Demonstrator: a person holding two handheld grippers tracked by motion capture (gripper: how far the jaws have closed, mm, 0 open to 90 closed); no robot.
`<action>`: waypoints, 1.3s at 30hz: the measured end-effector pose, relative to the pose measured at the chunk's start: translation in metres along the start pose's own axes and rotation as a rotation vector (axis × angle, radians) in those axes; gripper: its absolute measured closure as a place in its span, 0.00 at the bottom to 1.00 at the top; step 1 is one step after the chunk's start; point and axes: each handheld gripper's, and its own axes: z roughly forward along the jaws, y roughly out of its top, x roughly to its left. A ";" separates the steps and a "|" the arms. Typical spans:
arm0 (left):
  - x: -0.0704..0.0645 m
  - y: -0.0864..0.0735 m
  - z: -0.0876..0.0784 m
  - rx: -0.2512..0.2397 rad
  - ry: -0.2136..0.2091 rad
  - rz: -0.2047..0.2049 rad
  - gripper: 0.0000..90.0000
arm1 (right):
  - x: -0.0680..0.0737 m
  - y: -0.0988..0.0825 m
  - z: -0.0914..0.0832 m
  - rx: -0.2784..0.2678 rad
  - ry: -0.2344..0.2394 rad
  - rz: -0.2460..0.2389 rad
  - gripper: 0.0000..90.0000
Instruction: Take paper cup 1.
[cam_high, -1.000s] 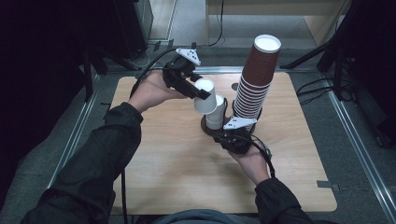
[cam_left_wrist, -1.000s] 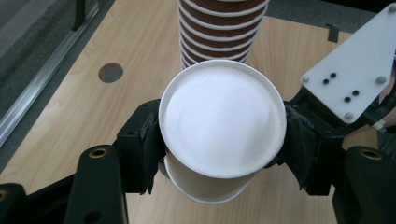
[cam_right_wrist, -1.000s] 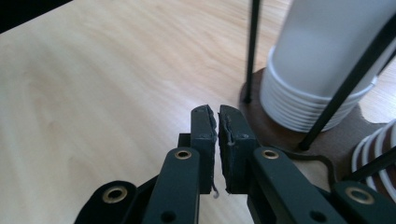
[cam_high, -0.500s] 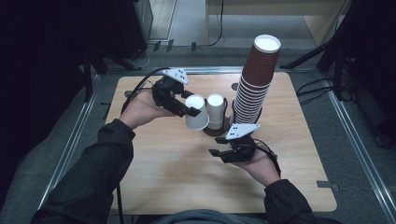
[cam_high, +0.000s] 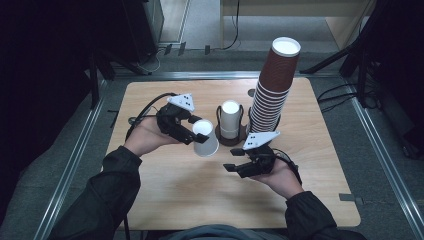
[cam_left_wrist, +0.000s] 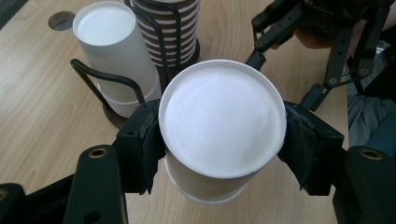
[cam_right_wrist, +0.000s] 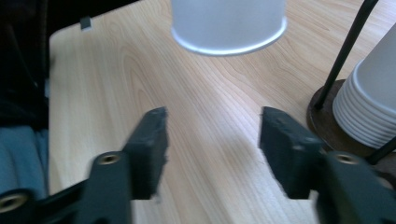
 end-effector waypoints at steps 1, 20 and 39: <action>-0.001 -0.005 0.002 -0.002 -0.004 -0.011 0.39 | 0.000 0.000 0.001 0.007 0.006 -0.007 0.36; -0.022 -0.025 0.026 -0.003 -0.086 0.024 0.39 | -0.001 0.001 0.008 -0.013 0.115 -0.002 0.20; -0.045 -0.018 0.051 0.021 -0.152 0.110 0.39 | 0.006 0.003 0.028 0.015 0.196 0.000 0.18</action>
